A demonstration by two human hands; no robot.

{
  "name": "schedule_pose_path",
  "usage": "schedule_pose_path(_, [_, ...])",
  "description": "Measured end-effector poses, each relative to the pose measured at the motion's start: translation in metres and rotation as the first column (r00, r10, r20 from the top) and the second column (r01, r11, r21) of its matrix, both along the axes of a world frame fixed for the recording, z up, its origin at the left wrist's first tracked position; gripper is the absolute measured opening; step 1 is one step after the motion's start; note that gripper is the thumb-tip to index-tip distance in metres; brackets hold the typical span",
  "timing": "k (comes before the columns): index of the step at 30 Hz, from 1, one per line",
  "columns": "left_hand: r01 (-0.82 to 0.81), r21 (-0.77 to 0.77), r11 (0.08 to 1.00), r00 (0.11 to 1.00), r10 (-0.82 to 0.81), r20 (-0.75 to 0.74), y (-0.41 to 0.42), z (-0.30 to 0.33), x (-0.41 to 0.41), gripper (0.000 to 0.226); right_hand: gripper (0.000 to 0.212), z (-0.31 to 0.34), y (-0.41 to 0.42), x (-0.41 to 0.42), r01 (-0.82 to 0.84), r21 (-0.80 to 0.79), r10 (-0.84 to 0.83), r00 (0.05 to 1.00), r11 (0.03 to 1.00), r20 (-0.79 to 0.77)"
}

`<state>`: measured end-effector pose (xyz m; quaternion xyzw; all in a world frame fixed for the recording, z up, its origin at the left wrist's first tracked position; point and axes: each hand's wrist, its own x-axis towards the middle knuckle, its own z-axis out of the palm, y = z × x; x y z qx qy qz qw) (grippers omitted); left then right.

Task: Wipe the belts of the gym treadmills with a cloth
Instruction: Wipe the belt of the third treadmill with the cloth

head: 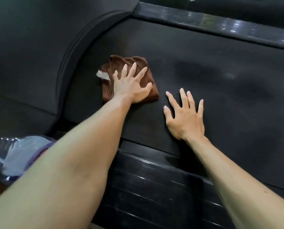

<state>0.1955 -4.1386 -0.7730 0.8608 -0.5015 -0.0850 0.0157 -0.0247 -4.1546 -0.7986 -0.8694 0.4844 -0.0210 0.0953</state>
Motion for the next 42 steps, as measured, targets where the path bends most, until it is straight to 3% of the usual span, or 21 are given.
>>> schedule_pose_path(2, [-0.021,0.009,1.000,1.000,0.021,-0.009,-0.017,0.002,0.029,0.076,0.059,-0.001,-0.001,0.001,-0.002,-0.005,0.002,1.000,1.000,0.002])
schedule_pose_path(6, [-0.252,0.008,0.968,0.967,0.253,-0.024,-0.003,-0.003,0.084,0.080,0.059,-0.002,-0.002,0.003,-0.015,-0.005,0.015,1.000,1.000,0.002])
schedule_pose_path(11, [-0.351,-0.027,0.936,0.936,0.351,0.012,0.032,-0.010,0.044,0.079,0.059,-0.001,-0.001,0.000,-0.012,-0.005,0.011,1.000,1.000,-0.017])
schedule_pose_path(15, [-0.213,-0.041,0.976,0.977,0.213,0.012,0.040,-0.014,-0.015,0.078,0.060,-0.001,0.001,0.001,-0.012,-0.018,0.012,1.000,1.000,-0.017])
schedule_pose_path(19, [-0.091,-0.004,0.996,0.996,0.091,-0.019,0.000,-0.001,0.022,0.077,0.059,-0.002,0.000,0.000,-0.018,-0.014,0.018,1.000,1.000,-0.008])
schedule_pose_path(25, [-0.314,0.023,0.949,0.949,0.314,-0.015,-0.016,0.000,0.114,0.083,0.059,-0.004,-0.003,0.002,-0.011,-0.026,0.012,1.000,1.000,0.014])
schedule_pose_path(30, [-0.412,-0.022,0.911,0.911,0.412,-0.022,0.020,-0.006,0.071,0.082,0.060,-0.004,-0.004,0.000,-0.013,-0.026,0.013,1.000,1.000,0.000])
schedule_pose_path(36, [-0.229,-0.022,0.973,0.973,0.229,-0.007,0.042,-0.011,-0.019,0.080,0.060,-0.003,0.000,0.002,-0.016,-0.033,0.016,1.000,0.999,-0.015])
schedule_pose_path(39, [-0.137,0.003,0.991,0.990,0.137,-0.015,0.014,-0.005,0.018,0.079,0.060,-0.005,-0.001,0.001,-0.010,-0.035,0.010,1.000,0.999,-0.004])
schedule_pose_path(42, [-0.185,0.018,0.983,0.982,0.185,-0.037,-0.001,0.001,0.073,0.080,0.060,-0.004,-0.003,0.002,-0.012,-0.040,0.012,1.000,0.999,-0.001])
